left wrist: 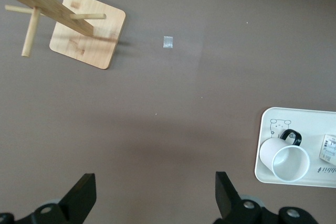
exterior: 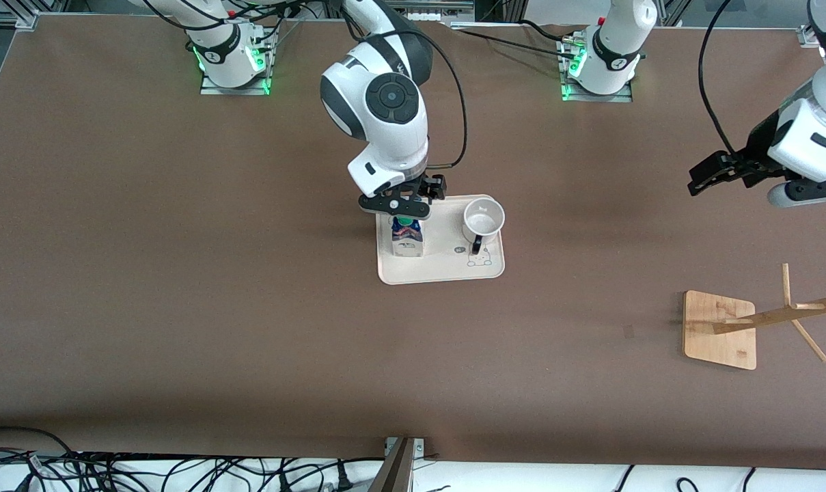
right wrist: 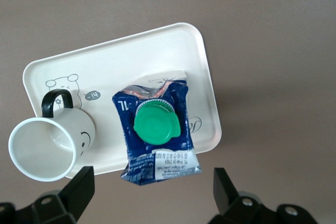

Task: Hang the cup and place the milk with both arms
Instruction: 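Close the right gripper on the milk carton and lift it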

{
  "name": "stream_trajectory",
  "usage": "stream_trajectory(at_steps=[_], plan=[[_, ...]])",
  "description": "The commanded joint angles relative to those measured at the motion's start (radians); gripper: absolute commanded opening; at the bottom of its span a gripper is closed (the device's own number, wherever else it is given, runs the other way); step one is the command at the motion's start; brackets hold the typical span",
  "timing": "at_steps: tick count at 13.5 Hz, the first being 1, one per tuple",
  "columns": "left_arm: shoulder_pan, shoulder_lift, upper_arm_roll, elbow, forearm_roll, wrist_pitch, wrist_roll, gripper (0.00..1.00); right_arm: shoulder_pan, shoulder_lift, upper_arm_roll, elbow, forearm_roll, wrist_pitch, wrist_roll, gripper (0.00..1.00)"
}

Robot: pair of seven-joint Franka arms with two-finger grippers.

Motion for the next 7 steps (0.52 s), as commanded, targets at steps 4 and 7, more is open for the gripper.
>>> stream_trajectory(at_steps=[4, 7], plan=[[0.019, 0.009, -0.014, 0.045, -0.023, -0.033, 0.008, 1.00, -0.004, 0.019, -0.008, 0.018, -0.010, -0.008, -0.043, 1.00], [0.018, 0.006, -0.020, 0.047, -0.021, -0.054, 0.008, 1.00, -0.006, 0.038, -0.008, 0.018, -0.011, -0.013, -0.051, 1.00]])
